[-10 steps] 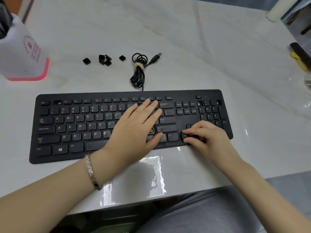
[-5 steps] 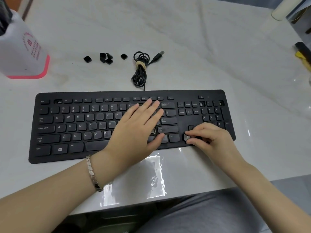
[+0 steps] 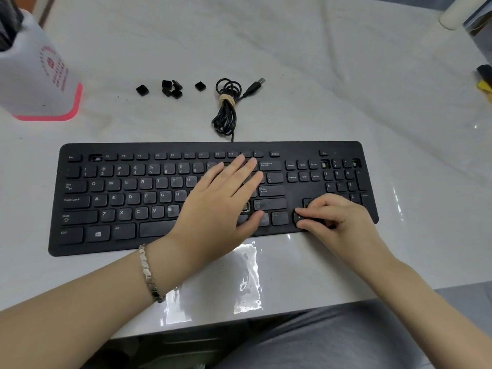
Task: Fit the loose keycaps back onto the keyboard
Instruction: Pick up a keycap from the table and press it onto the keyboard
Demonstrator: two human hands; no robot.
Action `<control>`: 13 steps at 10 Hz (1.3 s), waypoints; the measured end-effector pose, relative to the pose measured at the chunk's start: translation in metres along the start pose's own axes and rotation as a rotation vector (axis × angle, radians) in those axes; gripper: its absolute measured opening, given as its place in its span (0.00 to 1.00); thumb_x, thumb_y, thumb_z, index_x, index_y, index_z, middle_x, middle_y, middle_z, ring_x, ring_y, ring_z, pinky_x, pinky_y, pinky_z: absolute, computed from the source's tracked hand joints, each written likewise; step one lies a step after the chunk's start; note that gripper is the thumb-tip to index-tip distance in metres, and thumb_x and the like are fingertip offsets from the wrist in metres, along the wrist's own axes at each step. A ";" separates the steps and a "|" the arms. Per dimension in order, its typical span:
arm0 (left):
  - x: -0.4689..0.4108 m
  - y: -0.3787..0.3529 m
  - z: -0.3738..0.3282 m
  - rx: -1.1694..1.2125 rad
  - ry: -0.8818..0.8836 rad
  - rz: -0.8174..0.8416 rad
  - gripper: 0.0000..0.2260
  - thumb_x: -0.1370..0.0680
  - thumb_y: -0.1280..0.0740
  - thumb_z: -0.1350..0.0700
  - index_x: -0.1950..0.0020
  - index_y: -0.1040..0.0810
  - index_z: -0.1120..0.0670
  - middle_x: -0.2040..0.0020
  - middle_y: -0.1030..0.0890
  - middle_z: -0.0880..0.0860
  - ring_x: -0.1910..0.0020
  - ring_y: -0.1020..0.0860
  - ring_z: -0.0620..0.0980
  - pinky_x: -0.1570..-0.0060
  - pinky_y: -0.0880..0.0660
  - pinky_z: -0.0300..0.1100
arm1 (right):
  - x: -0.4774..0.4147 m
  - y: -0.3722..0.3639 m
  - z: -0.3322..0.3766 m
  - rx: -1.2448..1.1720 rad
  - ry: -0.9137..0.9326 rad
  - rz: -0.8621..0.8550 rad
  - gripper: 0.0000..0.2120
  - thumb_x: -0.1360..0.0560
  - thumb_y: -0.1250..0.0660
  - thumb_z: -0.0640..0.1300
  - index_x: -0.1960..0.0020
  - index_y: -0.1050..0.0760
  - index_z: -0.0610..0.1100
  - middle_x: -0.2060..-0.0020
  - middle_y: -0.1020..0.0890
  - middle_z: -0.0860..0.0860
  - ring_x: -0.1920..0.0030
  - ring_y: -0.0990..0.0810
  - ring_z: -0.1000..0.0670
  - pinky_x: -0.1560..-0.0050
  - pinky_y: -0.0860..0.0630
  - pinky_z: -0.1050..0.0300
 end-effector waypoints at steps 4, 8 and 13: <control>0.000 -0.001 0.001 0.010 -0.007 -0.003 0.23 0.26 0.41 0.47 0.36 0.27 0.58 0.33 0.28 0.56 0.32 0.32 0.54 0.33 0.41 0.48 | -0.027 0.009 0.014 -0.078 -0.383 0.141 0.09 0.37 0.24 0.38 0.69 0.20 0.51 0.74 0.22 0.59 0.74 0.28 0.63 0.72 0.34 0.76; -0.002 0.004 0.000 -0.006 -0.002 0.066 0.24 0.25 0.43 0.46 0.35 0.27 0.58 0.33 0.28 0.56 0.32 0.33 0.53 0.33 0.41 0.48 | -0.008 0.017 0.040 -0.690 -0.538 0.028 0.13 0.29 0.36 0.29 0.55 0.22 0.46 0.59 0.19 0.48 0.61 0.20 0.59 0.53 0.23 0.68; -0.002 0.001 0.002 0.008 -0.005 0.060 0.24 0.26 0.42 0.46 0.35 0.28 0.57 0.33 0.28 0.55 0.31 0.35 0.51 0.32 0.41 0.47 | -0.003 0.013 0.065 -0.803 -0.157 -0.154 0.17 0.41 0.29 0.25 0.59 0.22 0.42 0.62 0.14 0.52 0.59 0.15 0.50 0.58 0.21 0.64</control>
Point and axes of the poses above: each hand's wrist, its own x-axis away from the middle knuckle, its own y-axis out of the back of the hand, z = x × y, the point moved 1 cm from there along -x, towards the middle knuckle
